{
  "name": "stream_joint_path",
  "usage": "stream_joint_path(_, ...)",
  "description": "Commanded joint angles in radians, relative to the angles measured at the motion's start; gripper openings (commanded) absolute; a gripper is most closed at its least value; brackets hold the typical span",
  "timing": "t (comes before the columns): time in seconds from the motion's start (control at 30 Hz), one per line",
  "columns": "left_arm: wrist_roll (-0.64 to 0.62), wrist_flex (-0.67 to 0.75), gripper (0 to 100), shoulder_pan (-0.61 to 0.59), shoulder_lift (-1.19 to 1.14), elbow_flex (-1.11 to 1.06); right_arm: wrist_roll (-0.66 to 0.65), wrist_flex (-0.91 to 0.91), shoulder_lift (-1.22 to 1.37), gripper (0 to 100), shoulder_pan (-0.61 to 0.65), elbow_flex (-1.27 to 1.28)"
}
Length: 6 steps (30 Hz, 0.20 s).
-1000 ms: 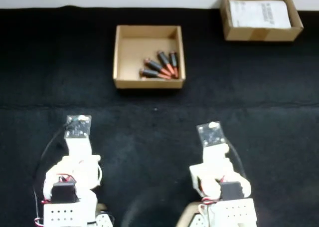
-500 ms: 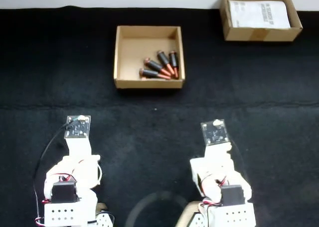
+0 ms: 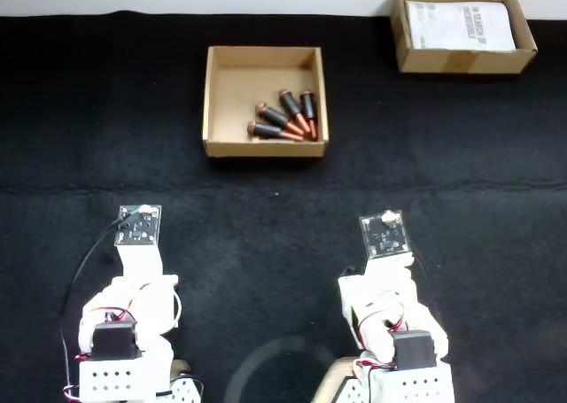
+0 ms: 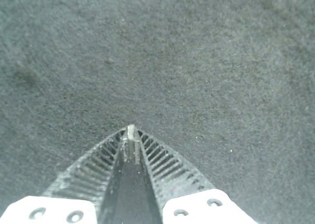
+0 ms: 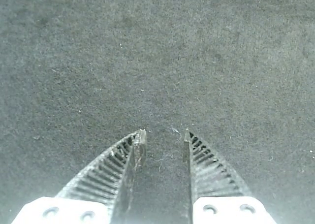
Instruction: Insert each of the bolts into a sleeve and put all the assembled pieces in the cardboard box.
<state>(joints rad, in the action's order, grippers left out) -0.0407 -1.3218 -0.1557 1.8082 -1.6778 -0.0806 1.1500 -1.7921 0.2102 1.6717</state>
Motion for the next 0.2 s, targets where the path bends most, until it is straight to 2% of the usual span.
stream_joint_path(0.0, 0.002, -0.006, 1, -0.015, 0.001, -0.018, 0.011, 0.001, -0.013, 11.5, -0.010, 0.130)
stream_joint_path(0.17, 0.002, -0.006, 1, -0.015, 0.001, -0.018, 0.011, 0.001, -0.013, 11.5, -0.010, 0.130)
